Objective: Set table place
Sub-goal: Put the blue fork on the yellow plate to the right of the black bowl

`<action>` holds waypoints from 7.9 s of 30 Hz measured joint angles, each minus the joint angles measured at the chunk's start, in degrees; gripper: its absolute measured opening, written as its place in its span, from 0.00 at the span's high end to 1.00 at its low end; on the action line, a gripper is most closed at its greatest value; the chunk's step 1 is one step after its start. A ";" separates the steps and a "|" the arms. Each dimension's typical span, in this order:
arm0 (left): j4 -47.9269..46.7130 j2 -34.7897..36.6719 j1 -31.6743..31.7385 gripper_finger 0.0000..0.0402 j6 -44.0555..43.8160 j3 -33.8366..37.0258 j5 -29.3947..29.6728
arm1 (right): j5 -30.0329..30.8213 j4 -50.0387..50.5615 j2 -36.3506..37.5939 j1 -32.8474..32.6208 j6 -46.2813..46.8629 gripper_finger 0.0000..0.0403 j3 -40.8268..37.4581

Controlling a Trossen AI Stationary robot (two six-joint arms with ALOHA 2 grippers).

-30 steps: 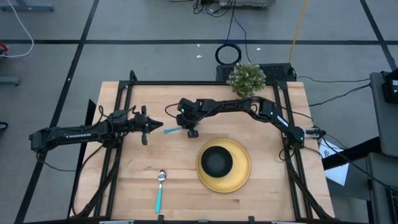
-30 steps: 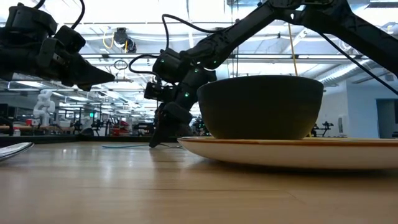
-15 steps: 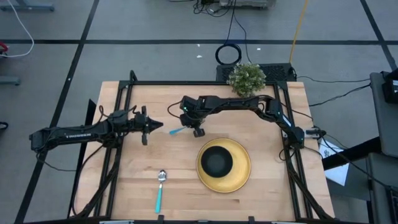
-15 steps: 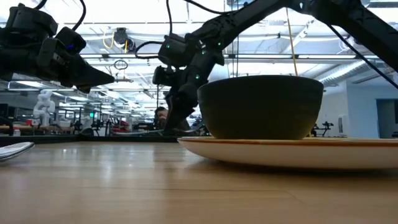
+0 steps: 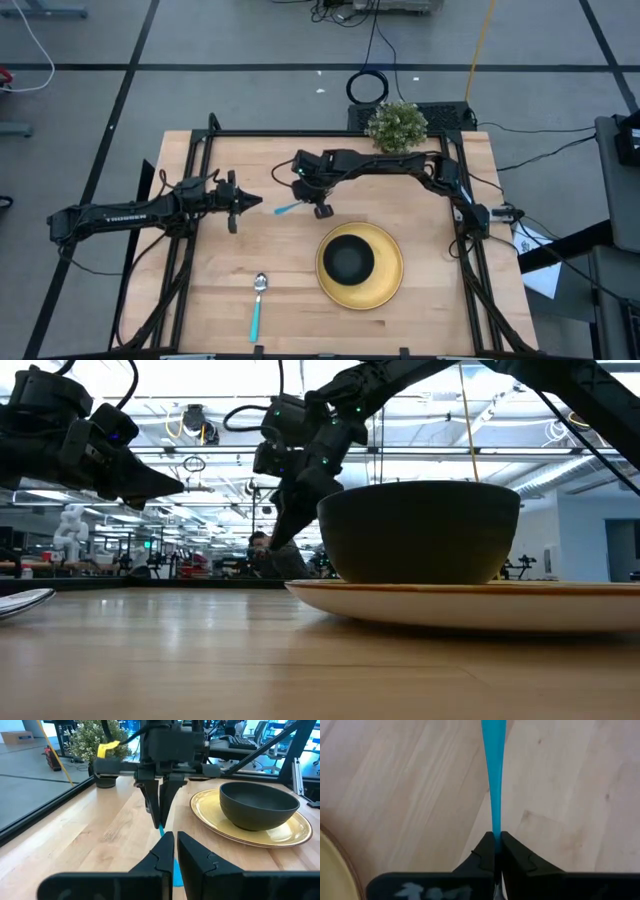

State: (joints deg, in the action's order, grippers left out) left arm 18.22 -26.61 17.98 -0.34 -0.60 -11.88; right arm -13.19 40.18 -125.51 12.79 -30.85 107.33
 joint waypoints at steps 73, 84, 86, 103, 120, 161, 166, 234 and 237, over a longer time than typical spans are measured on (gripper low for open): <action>0.52 -0.02 0.00 0.93 -1.71 0.00 0.02 | -6.43 2.02 44.66 0.23 4.50 1.00 -30.16; 2.45 0.00 -0.02 0.93 -1.38 0.00 0.02 | -6.45 2.58 51.25 0.23 7.69 1.00 -39.48; 2.45 0.00 0.00 0.93 -1.52 0.00 0.02 | -6.43 3.07 52.76 0.23 7.70 1.00 -40.99; 2.62 -0.01 -0.01 0.93 -1.45 0.00 0.66 | -8.01 5.78 63.67 -1.33 -3.69 1.00 -50.23; 2.67 -0.02 0.00 0.93 -4.63 0.00 5.11 | -7.63 13.06 61.86 -11.62 -15.13 1.00 -50.86; 2.55 0.00 -0.02 0.93 -6.16 0.00 5.95 | -4.56 -0.78 45.63 -25.02 -32.80 1.00 -50.84; 1.67 0.00 -0.02 0.93 -5.97 0.00 5.92 | -5.43 -2.00 44.88 -25.02 -32.35 1.00 -50.82; -0.55 0.00 -0.09 0.93 -5.49 0.02 4.24 | -12.68 -14.20 36.56 -22.77 -28.33 1.00 -55.34; -0.54 0.00 -0.08 0.93 -5.49 0.02 4.24 | -12.73 -16.91 36.56 -22.75 -28.25 1.00 -56.69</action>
State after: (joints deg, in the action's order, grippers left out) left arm 17.67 -26.61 17.90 -5.82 -0.58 -7.64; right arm -25.92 23.27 -88.95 -9.96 -59.10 50.64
